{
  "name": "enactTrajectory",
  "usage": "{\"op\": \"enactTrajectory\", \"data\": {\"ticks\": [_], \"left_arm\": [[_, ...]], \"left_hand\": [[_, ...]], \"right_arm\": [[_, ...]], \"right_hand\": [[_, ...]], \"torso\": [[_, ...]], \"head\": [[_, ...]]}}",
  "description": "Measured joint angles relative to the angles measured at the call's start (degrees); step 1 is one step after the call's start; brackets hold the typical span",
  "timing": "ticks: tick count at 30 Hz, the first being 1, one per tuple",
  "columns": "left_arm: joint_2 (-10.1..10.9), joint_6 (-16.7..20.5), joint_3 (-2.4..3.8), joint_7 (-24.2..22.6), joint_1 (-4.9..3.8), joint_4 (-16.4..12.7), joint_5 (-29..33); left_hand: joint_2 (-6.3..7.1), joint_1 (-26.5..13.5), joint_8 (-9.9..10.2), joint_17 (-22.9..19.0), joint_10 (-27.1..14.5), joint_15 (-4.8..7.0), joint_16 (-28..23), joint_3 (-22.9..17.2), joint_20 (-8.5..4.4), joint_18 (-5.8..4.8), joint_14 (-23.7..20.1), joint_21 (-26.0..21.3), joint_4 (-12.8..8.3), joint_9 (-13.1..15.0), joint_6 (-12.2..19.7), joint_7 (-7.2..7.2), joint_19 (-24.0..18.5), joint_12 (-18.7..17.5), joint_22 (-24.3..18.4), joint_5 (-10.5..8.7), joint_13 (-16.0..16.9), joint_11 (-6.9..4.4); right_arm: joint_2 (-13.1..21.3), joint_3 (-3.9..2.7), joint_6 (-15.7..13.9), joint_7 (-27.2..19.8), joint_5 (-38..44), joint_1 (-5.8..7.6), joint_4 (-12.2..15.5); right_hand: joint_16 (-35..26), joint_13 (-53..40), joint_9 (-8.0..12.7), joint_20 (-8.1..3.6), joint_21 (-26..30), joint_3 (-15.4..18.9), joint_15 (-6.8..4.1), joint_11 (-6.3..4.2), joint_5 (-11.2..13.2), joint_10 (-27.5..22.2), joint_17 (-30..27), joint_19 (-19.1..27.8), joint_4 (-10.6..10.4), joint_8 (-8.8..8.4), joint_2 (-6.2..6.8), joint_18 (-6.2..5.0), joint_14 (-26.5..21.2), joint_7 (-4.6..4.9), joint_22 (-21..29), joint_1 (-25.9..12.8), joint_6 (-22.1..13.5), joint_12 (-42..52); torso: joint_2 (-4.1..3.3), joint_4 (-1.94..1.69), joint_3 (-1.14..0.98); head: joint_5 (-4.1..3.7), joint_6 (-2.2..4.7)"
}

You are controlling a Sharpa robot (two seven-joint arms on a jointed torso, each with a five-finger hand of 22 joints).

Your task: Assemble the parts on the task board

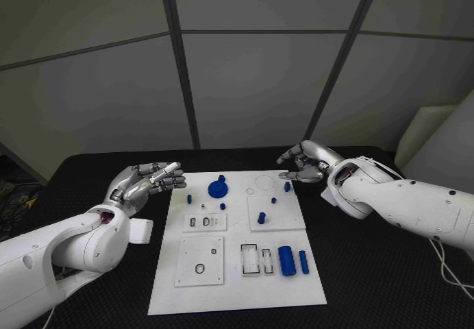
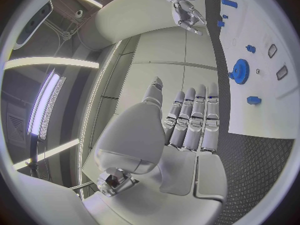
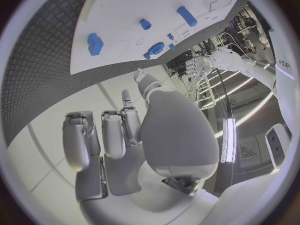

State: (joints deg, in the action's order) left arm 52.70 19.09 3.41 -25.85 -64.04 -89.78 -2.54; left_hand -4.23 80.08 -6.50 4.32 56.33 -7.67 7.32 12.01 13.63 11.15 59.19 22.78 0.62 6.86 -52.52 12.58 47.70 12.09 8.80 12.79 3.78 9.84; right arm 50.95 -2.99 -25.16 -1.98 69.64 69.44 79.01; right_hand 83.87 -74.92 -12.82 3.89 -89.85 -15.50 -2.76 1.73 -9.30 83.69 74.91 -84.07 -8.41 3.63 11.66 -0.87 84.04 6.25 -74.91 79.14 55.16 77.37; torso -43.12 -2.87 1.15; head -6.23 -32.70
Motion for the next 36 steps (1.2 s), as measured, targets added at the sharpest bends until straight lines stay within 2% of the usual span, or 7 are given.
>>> {"op": "enactTrajectory", "data": {"ticks": [4,8,13,19,36], "left_arm": [[-0.09,0.0,0.0,-0.02,0.0,0.18,0.0],[-0.14,-0.02,0.0,-0.06,0.01,0.34,0.0],[-0.14,-0.03,0.0,-0.07,0.04,0.48,0.0],[-0.14,-0.05,-0.01,-0.08,0.04,0.51,0.0],[-0.12,-0.06,-0.01,-0.09,0.05,0.46,0.0]], "left_hand": [[0.0,0.0,0.0,0.0,0.0,0.0,0.0,0.0,0.0,0.0,0.0,0.0,0.0,0.0,0.0,0.0,0.0,0.0,0.0,0.0,0.0,0.0],[0.0,0.0,0.0,0.0,0.0,0.0,0.0,0.0,0.0,0.0,0.0,0.0,0.0,0.0,0.0,0.0,0.0,0.0,0.0,0.0,0.0,0.0],[0.0,0.0,0.0,0.0,0.0,0.0,0.0,0.0,0.0,-0.01,0.0,0.0,0.0,0.0,0.0,0.0,0.0,0.0,0.01,0.0,0.0,0.0],[0.0,0.0,0.0,0.01,0.0,0.0,0.0,0.0,0.0,0.0,0.0,0.0,0.0,0.0,0.0,0.0,0.0,0.0,0.01,0.01,0.0,0.0],[0.0,0.0,0.0,0.01,0.0,0.0,-0.23,0.0,0.0,0.0,0.0,0.0,0.0,0.0,0.0,0.0,0.0,0.0,-0.05,0.04,0.0,0.0]], "right_arm": [[-0.01,0.0,1.07,-1.96,-1.96,-0.09,-2.23],[-0.36,0.0,2.1,-2.9,-2.7,-0.39,-3.97],[-1.12,0.02,3.61,-3.37,-2.77,-0.63,-5.57],[-1.22,0.02,5.41,-3.35,-2.11,-1.08,-6.0],[-1.26,0.02,8.45,-2.03,0.06,-2.19,-6.63]], "right_hand": [[0.0,0.0,0.6,0.0,0.0,0.32,0.0,0.0,0.0,0.0,0.0,0.0,0.58,0.0,0.32,0.0,0.0,0.44,0.0,0.72,-0.91,0.0],[0.0,0.0,1.0,0.0,0.0,0.45,0.0,0.0,-0.33,0.01,0.0,0.0,0.77,0.0,0.0,0.01,0.0,0.78,0.0,1.01,-1.51,0.0],[0.0,0.0,1.01,0.0,0.0,0.45,0.0,0.01,-0.33,0.01,0.0,0.0,0.76,0.0,-0.01,0.0,0.0,0.6,0.0,1.01,-1.7,0.0],[0.0,0.0,1.1,0.0,0.0,0.45,0.0,0.01,-0.33,0.01,0.0,0.0,0.76,0.0,-0.01,0.0,0.0,0.6,0.0,1.01,-1.7,0.0],[0.0,0.0,1.54,-0.01,0.0,1.33,0.21,0.01,-0.33,0.02,0.0,0.0,0.2,0.0,0.24,0.0,-0.22,0.79,0.01,0.76,-1.89,-0.23]], "torso": [[0.0,-0.02,0.03],[-0.05,-0.07,0.07],[-0.09,-0.07,0.15],[-0.09,-0.05,0.21],[0.0,0.0,0.12]], "head": [[-0.37,0.03],[-0.34,-0.22],[-0.37,-0.53],[-0.42,-0.91],[-0.43,-1.34]]}}
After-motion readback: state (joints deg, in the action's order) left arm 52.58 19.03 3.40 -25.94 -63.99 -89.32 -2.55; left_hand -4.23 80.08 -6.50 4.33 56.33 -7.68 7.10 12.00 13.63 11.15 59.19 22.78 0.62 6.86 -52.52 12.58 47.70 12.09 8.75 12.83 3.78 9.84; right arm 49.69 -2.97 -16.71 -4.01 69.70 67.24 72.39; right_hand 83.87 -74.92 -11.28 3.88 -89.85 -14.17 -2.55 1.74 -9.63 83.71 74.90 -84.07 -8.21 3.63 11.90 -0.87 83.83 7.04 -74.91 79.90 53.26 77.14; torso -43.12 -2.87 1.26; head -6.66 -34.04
